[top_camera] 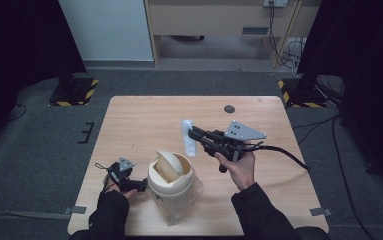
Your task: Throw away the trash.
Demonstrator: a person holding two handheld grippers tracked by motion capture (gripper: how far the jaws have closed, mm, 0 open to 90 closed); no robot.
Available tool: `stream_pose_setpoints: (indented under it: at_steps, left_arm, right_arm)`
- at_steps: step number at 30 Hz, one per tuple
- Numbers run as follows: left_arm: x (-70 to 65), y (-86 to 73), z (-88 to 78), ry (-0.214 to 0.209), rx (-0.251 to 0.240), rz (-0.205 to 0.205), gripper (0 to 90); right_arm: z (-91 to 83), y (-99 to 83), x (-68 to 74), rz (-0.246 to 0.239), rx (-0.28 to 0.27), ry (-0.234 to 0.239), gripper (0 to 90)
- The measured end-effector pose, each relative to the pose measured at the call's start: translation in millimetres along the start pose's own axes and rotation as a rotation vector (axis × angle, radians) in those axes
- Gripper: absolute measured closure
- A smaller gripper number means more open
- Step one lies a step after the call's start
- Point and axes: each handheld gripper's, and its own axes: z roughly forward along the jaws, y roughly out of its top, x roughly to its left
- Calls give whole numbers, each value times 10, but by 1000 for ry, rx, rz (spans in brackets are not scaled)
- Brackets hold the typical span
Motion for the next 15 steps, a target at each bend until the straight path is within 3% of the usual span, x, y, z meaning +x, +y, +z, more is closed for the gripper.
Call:
stream_pose_setpoints:
  at_steps: [15]
  left_arm:
    - [0, 0, 0, 0, 1, 0, 0]
  right_arm:
    - [126, -361, 183, -27, 79, 1, 833]
